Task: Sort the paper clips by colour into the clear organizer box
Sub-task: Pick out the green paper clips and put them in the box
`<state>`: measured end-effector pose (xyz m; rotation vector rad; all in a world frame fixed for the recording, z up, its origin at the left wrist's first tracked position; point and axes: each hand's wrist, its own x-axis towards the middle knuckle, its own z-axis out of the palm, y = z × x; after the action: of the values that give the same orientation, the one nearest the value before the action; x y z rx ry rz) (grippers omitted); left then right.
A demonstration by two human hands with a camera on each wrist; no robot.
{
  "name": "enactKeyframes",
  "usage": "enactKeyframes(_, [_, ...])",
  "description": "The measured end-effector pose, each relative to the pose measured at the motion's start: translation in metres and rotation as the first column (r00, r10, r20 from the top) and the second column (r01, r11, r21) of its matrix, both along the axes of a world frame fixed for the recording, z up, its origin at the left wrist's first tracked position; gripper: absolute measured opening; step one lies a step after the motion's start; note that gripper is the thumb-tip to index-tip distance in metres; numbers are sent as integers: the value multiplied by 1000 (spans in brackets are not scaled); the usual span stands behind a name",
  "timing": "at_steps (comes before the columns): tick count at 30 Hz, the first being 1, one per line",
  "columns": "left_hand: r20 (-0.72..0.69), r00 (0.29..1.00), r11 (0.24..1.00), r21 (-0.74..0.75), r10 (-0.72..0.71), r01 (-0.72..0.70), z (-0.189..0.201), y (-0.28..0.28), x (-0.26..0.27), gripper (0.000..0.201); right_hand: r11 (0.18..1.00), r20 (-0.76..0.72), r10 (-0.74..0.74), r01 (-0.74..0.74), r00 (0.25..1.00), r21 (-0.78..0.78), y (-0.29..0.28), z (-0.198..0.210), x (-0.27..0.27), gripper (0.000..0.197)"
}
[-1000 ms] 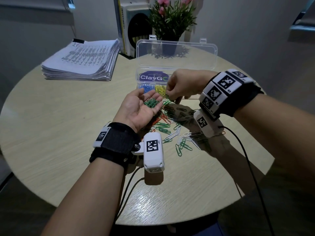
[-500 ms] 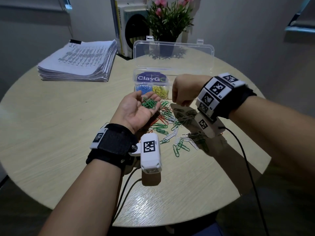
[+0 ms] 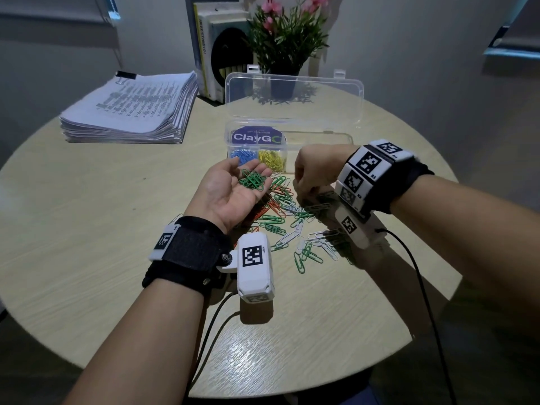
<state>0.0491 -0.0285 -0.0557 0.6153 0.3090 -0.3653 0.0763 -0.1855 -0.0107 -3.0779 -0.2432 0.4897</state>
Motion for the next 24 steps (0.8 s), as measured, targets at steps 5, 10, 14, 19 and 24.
enactKeyframes(5, [3, 1000, 1000, -11, -3, 3, -2, 0, 2, 34, 976, -21, -18, 22, 1000, 214, 7, 3, 0, 16])
enactKeyframes(10, [6, 1000, 1000, -21, 0, 0, 0, 1, 2, 33, 988, 45, -20, 13, 999, 151, 16, -4, 2, 19])
enactKeyframes(14, [6, 1000, 1000, -20, 8, -8, 0, 1, 1, 35, 997, 66, -14, 9, 998, 79, 22, -8, 4, 23])
enactKeyframes(19, [7, 1000, 1000, -21, 6, -5, 0, 1, 0, 35, 995, 40, -14, 10, 999, 97, 20, -13, 6, 23])
enactKeyframes(24, [5, 1000, 1000, -22, 8, -8, 0, 1, 0, 34, 990, 23, -25, 21, 999, 142, 15, -11, 3, 21])
